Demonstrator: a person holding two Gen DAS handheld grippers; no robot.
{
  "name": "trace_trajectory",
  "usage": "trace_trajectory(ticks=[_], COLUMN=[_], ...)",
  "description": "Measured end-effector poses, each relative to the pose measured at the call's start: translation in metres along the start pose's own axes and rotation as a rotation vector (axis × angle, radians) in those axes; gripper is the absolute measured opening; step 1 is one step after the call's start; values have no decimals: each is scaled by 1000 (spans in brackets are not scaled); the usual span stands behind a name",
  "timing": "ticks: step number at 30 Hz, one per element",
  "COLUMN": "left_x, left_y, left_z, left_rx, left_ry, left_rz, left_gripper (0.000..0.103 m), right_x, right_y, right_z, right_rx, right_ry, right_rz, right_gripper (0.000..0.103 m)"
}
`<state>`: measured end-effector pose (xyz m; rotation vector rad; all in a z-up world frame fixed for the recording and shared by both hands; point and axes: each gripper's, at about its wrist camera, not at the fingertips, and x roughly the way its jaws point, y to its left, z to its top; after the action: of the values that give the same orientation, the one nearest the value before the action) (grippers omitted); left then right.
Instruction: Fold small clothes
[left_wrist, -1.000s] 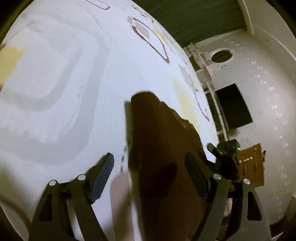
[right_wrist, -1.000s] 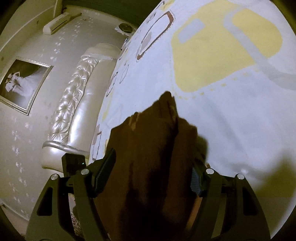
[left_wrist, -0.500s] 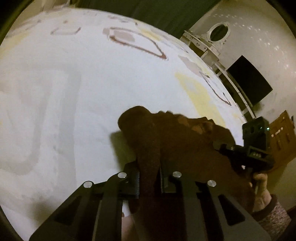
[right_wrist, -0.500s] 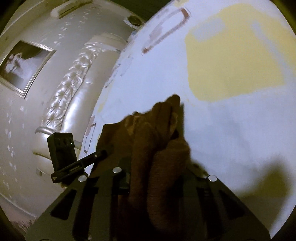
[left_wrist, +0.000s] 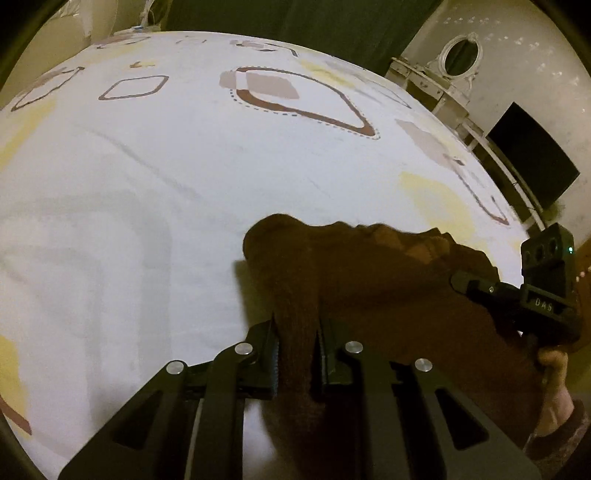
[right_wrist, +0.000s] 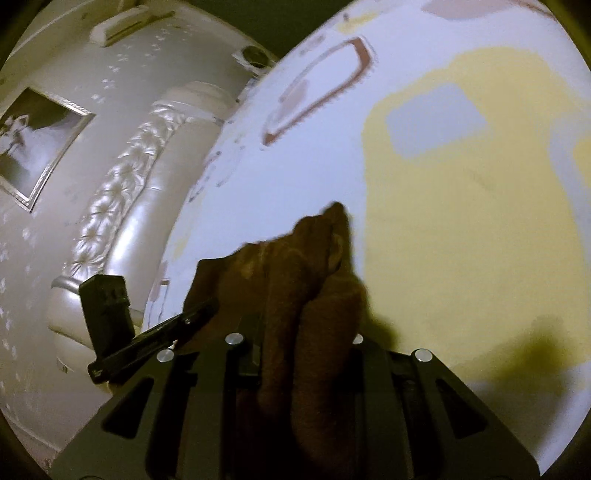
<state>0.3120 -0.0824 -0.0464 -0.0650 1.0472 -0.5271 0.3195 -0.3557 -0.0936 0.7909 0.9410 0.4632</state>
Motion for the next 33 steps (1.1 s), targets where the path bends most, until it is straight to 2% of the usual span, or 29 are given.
trace_trajectory(ticks=[3,6,8,13,15,18,21,23,27,28,29,31,33], left_x=[-1,-9,-17,-53,-64,-90,-107,-106,-81,-76,-75,-72,-69], left_y=[0,1,3,2,-2,-11,-24,-39,-52,-52,-51,-46,-42], left_z=[-2,-3,-5,-27,-38,-56,-68,-75,-89,-92,-93,-93,-92], left_rx=[3,-1,-14,-66,-83,-114,-130,-91,-16,1,6,-8,-22], left_ry=[-9,0,2,-19,-18,-66,-102,-89,-44,-45,-52,-50,-35], left_rz=[1,-1,-1,-32,-22,-11,-59,-76,-7,2,0,-3,9], left_gripper=[19,24,24,26,30,30,31,36,41,42,45,49,61], right_x=[-2,-11,-27,-68,-84,-102,-103,-95,-79,-76,-75,-74,-75], right_y=[-8,-8,-9,-6,3,20,41,50,39,31,26,13,4], right_z=[-1,-4,-9,-32,-45,-61,-72,-80,-95,-99,-101,-107,-109], right_rx=[38,51,66,102,105,101,77,61,98,101,103,138,182], right_ry=[-5,-6,-23,-88,-126,-171,-151,-109,-47,-37,-33,-31,-42], right_rz=[32,29,24,40,69,140,211,219,164,113,81,89,93], right_gripper=[20,27,33,36,36,36,36,36,36,36,31,22,15])
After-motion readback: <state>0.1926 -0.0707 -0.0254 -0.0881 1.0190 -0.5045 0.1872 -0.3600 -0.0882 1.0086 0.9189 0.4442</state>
